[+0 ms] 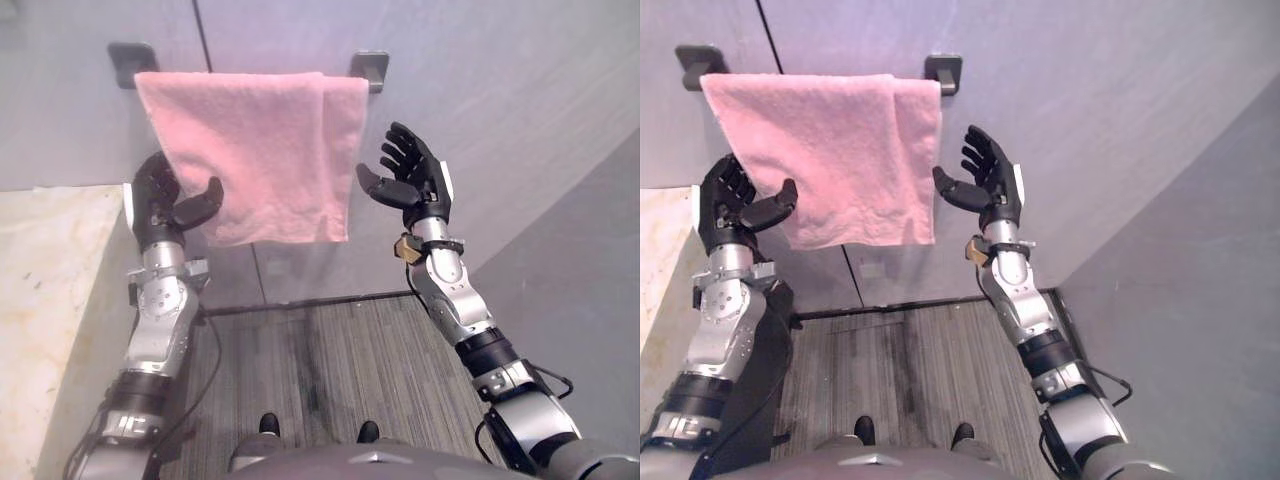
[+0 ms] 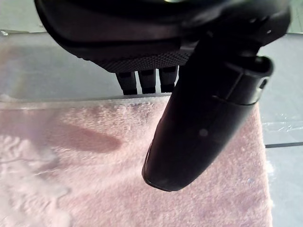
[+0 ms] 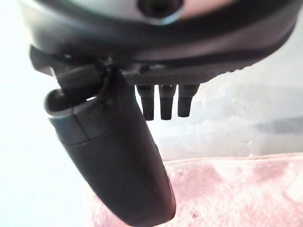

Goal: Organize the bathroom.

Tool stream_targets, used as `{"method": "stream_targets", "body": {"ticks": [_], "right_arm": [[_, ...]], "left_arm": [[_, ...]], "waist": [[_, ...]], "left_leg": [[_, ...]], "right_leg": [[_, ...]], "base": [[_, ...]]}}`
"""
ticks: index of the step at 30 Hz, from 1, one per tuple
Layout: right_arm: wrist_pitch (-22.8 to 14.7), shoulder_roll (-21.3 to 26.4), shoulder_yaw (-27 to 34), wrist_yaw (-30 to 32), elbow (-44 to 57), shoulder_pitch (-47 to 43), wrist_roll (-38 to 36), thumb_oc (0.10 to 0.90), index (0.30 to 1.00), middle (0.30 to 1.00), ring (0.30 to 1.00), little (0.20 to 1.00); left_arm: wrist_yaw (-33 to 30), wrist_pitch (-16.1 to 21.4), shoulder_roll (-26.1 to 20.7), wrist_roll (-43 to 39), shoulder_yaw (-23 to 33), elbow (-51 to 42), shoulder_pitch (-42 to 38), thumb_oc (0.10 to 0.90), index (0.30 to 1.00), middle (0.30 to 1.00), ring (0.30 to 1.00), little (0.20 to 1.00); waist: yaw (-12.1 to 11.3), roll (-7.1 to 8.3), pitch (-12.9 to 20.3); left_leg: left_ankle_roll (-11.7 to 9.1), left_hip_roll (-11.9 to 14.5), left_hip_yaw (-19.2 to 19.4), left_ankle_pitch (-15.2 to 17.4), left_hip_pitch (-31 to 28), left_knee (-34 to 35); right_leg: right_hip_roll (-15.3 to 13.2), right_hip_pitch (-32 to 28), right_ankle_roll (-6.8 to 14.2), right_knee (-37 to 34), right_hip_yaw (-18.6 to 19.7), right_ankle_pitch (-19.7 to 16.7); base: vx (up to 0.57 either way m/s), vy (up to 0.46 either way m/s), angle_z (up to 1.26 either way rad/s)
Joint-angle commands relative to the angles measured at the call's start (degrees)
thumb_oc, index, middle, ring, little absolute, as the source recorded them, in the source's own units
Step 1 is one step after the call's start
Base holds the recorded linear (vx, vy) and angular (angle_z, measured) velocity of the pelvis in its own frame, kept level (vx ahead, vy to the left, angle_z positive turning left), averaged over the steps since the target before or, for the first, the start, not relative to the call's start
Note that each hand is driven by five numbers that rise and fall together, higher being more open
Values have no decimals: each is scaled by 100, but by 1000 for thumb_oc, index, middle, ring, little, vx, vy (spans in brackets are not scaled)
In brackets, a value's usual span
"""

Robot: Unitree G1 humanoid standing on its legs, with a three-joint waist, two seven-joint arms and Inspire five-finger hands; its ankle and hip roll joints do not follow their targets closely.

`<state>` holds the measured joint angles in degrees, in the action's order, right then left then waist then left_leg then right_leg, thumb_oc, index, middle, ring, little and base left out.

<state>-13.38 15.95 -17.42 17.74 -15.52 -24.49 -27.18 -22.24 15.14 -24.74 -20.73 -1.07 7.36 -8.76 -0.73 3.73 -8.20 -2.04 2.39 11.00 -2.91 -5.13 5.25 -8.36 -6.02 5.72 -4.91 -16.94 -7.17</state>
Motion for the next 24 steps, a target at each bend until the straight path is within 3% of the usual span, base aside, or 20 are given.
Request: {"method": "stream_targets", "body": {"ticks": [1, 9, 15, 21, 23, 24], "right_arm": [[-935, 374, 397, -37, 538, -238, 358, 800, 900, 900, 900, 900], [-1138, 350, 736, -38, 806, 501, 626, 800, 900, 900, 900, 900], [-1268, 311, 1031, -595, 859, 1752, 1049, 800, 900, 900, 900, 900], [-1213, 171, 1223, -1169, 403, 2745, 783, 800, 900, 900, 900, 900], [-1377, 188, 1178, -1072, -69, 2861, 1224, 800, 900, 900, 900, 900], [-1308, 203, 1161, -1063, -174, 2863, 1210, 800, 900, 900, 900, 900]], "left_arm": [[61, 518, -295, 207, -70, 72, -522, 800, 900, 900, 900, 900], [-147, 551, -133, 383, 96, -61, -108, 800, 900, 900, 900, 900], [-257, 545, 223, 194, 544, -58, 757, 800, 900, 900, 900, 900], [-75, 526, 591, -69, 975, 911, 1479, 800, 900, 900, 900, 900], [161, 443, 724, -836, 925, 1637, 1591, 800, 900, 900, 900, 900], [200, 406, 740, -787, 934, 1801, 1603, 800, 900, 900, 900, 900]], "waist": [[90, -276, 472], [173, -294, 454], [298, -288, 424], [513, -294, 321], [545, -320, 252], [552, -328, 232]], "left_leg": [[-53, -158, 140, 652, -361, -25], [-80, -106, 197, 632, -354, -25], [-103, -37, 213, 614, -358, -25], [-192, 102, 286, 518, -363, -25], [-251, 163, 314, 489, -359, -77], [-268, 175, 321, 480, -359, -88]], "right_leg": [[206, -5, 471, 361, -14, 942], [251, 8, 455, 290, 26, 918], [338, 18, 415, 203, 123, 907], [488, 29, 359, 77, 227, 871], [540, 22, 334, 35, 210, 876], [548, 15, 333, 22, 203, 876]], "base": [[-54, -17, -3], [-89, -32, -1], [-125, -81, -4], [-188, -134, -7], [-192, -159, -16], [-108, -117, -19]]}}
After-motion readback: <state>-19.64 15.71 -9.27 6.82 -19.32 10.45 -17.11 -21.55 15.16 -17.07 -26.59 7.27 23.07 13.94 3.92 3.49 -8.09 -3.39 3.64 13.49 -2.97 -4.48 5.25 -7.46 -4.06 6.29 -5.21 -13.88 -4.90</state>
